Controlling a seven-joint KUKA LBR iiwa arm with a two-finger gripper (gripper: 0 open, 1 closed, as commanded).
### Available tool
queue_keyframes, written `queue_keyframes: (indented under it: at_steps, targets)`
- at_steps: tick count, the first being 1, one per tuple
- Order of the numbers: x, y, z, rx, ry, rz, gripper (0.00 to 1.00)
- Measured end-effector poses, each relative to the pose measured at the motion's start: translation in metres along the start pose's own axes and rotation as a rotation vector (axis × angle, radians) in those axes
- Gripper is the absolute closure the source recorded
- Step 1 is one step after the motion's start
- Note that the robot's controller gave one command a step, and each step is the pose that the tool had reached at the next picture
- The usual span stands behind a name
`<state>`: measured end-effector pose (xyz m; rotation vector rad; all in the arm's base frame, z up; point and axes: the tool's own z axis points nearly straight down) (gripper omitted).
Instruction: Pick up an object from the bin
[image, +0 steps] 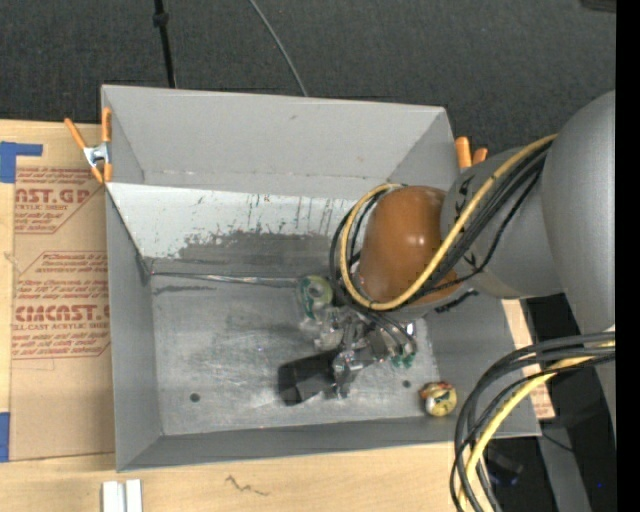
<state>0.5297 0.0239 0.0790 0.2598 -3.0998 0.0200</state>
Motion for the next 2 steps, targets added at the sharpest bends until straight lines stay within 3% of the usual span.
queue_keyframes:
  at_steps: [1,2]
  targets:
    - [0.0,0.0,0.0,0.0,0.0,0.0,1.0]
    - [0.013,-0.013,-0.127,-0.011,-0.029,0.0,1.0]
